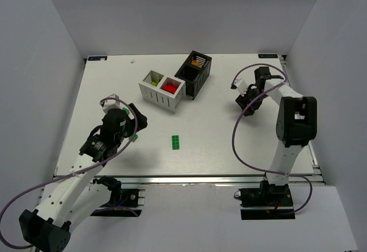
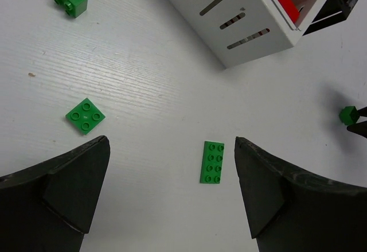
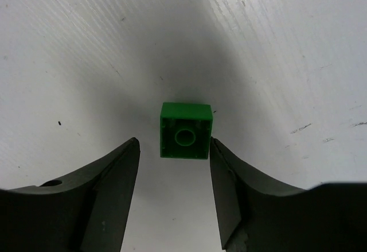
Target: Sort the legos into containers by color
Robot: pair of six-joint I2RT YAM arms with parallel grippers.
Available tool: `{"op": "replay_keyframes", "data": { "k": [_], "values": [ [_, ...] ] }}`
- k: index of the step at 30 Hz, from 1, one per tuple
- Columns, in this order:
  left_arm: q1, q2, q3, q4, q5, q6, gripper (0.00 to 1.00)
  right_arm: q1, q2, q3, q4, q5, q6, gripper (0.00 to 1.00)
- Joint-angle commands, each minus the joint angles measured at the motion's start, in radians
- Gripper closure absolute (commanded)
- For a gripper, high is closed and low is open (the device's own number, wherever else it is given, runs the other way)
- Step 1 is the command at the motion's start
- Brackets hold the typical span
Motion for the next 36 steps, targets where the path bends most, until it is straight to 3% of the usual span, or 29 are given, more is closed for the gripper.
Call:
{"op": "replay_keyframes", "data": {
  "k": [1, 5, 6, 9, 14, 16, 24, 36],
  "values": [
    [0.003, -0.023, -0.005, -0.039, -0.034, -0.021, 0.02, 0.000, 0.015, -0.002, 0.021, 0.002, -0.025, 0.43],
    [0.003, -0.023, -0.008, -0.057, -0.044, -0.036, 0.02, -0.001, 0.018, 0.001, 0.014, -0.009, -0.043, 0.63],
    [0.003, -0.023, -0.011, -0.060, -0.044, -0.043, 0.02, -0.001, 0.011, 0.003, 0.014, -0.027, -0.045, 0.72],
    [0.003, -0.026, -0.019, -0.074, -0.053, -0.059, 0.02, 0.005, -0.022, 0.030, 0.008, -0.105, -0.028, 0.85],
    [0.003, -0.021, -0.047, -0.079, -0.057, -0.083, 0.02, 0.072, -0.069, 0.133, -0.011, -0.251, 0.041, 0.91],
    [0.003, -0.015, -0.056, -0.083, -0.057, -0.102, 0.02, 0.118, -0.080, 0.187, 0.015, -0.311, 0.081, 0.98],
    [0.003, -0.055, -0.100, -0.106, -0.063, -0.169, 0.02, 0.273, -0.062, 0.368, 0.130, -0.389, 0.285, 1.00],
    [0.003, -0.110, -0.116, -0.140, -0.093, -0.218, 0.02, 0.311, 0.115, 0.681, 0.334, -0.363, 0.579, 1.00]
  ]
}}
